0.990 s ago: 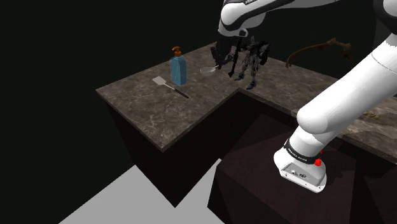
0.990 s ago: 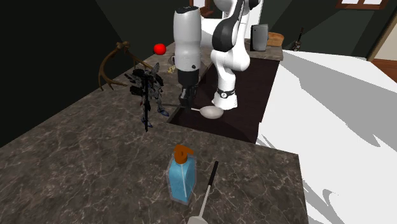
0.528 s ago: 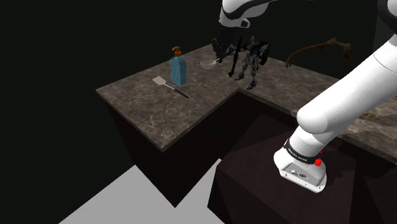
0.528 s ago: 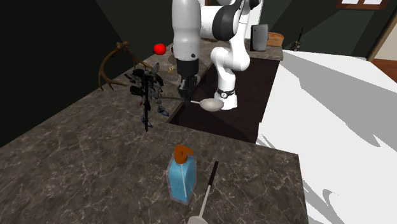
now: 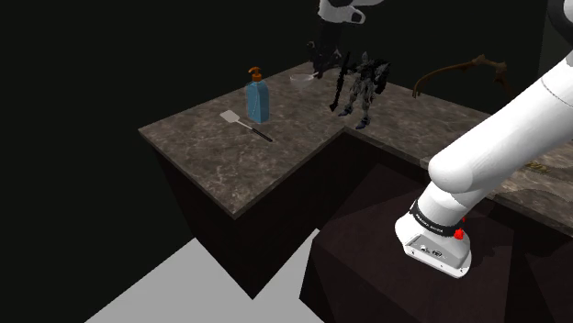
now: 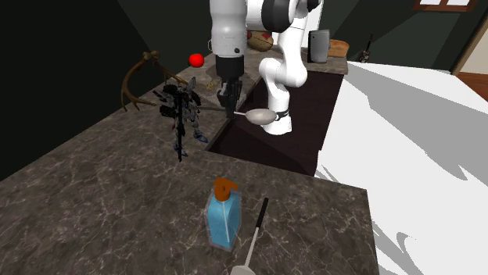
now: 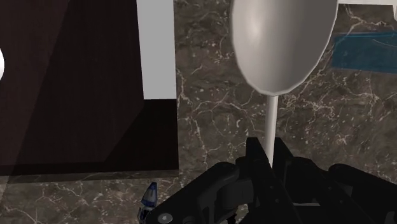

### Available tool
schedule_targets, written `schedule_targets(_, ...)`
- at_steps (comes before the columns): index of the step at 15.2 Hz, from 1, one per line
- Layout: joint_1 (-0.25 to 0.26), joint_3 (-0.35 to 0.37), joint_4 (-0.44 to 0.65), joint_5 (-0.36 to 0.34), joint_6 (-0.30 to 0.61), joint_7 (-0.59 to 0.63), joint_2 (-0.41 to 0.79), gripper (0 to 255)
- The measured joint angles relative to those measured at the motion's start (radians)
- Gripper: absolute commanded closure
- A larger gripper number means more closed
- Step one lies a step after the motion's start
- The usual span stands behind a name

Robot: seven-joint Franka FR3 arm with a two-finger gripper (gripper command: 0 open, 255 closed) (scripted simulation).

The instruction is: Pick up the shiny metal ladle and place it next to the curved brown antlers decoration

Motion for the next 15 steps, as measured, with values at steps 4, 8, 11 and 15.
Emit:
schedule_targets(4, -0.001, -0.003, 0.048, -0.001, -0.054, 0.002, -0.006, 255)
schedule_targets(8, -0.002, -0.004, 0.102, -0.004, -0.105, 0.006, -0.003, 255)
schedule_targets(11, -0.004, -0.006, 0.147, -0.006, -0.147, 0.007, 0.000, 255)
schedule_targets(15, -0.004, -0.007, 0.210, -0.009, -0.202, 0.012, 0.007, 255)
